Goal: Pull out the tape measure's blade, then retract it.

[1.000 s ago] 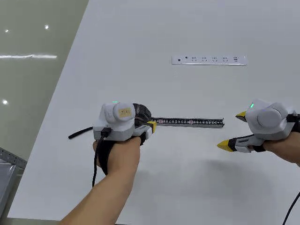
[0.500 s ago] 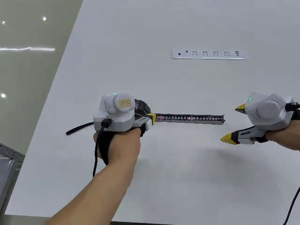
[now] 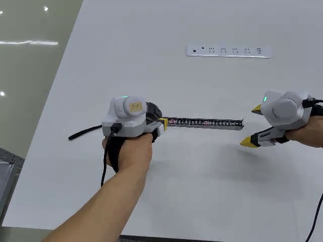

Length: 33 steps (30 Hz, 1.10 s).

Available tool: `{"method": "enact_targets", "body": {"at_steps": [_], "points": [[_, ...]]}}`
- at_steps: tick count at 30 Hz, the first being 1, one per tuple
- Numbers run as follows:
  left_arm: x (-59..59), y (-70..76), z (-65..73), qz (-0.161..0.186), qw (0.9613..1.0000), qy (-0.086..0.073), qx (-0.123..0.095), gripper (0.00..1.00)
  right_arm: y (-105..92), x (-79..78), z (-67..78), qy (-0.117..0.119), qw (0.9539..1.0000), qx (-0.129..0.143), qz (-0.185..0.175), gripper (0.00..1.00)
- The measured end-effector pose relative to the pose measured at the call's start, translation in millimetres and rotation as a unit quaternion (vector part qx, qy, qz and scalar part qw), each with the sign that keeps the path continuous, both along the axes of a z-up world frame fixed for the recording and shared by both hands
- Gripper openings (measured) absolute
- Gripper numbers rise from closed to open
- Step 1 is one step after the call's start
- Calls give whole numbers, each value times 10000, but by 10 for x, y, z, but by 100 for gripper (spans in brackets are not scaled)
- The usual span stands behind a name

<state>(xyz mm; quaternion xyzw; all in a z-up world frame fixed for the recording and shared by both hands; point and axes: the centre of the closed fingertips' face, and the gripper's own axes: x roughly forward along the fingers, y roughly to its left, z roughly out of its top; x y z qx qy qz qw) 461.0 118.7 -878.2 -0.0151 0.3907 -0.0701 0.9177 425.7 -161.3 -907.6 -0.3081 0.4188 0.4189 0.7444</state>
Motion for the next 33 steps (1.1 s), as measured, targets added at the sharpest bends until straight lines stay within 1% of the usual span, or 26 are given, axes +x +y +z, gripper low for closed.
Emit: {"method": "enact_targets", "body": {"at_steps": [10,14,21,25,29,33], "points": [[57,-7,-22,18,10000,21,7,80,16,73,-63,140,9994,-111,312,63],[61,-10,-26,19,10000,27,-6,80,17,76,-66,156,9992,-119,354,61],[131,-23,-54,29,10000,33,-19,79,11,106,-125,360,9963,-222,748,60],[135,-23,-57,30,10000,33,-16,79,11,107,-126,366,9962,-226,759,59],[184,-25,-113,75,9999,72,-25,78,26,104,-155,489,9934,-273,997,58],[213,-23,-149,88,9999,89,-24,78,42,109,-165,533,9916,-290,1138,55]]}}
